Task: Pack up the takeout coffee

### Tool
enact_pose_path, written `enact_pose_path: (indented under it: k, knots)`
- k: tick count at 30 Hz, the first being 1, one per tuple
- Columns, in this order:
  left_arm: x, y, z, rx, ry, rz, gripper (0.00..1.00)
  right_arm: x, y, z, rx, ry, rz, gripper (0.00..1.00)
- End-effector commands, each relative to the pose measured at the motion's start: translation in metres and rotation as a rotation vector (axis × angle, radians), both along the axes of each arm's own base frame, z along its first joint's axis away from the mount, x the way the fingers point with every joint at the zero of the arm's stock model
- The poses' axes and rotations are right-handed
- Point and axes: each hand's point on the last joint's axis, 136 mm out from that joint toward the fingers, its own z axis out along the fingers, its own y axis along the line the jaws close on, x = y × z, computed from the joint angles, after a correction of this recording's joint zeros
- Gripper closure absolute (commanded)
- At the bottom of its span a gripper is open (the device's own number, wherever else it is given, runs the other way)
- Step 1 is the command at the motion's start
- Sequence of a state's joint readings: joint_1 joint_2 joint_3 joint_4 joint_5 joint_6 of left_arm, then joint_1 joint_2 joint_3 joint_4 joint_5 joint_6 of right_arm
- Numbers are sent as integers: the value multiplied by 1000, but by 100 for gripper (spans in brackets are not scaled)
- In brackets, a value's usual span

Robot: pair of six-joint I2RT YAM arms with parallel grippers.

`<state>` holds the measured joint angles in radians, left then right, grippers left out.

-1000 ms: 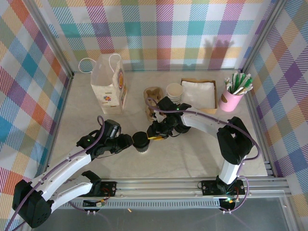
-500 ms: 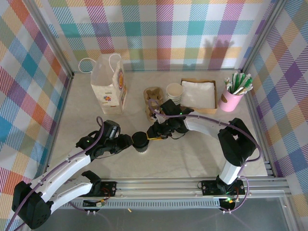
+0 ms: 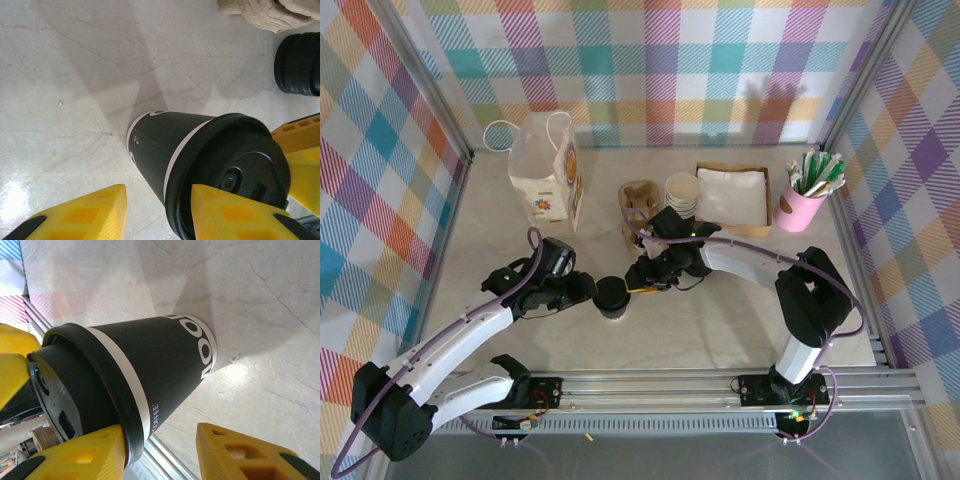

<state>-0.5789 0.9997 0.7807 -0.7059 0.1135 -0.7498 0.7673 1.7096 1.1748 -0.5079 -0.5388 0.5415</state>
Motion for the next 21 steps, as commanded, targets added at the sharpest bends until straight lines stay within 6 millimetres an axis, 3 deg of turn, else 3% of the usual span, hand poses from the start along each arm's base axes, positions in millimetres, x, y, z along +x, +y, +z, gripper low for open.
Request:
enact_pose_path:
  k: [1, 15, 21]
  knots:
    - [2, 4, 7, 37, -14, -24, 61, -6, -6, 6, -39, 10, -9, 58]
    - [3, 8, 14, 58, -27, -31, 61, 3, 5, 30, 12, -23, -5, 56]
    - [2, 9, 15, 55, -31, -25, 60, 2, -1, 23, -31, -18, -18, 54]
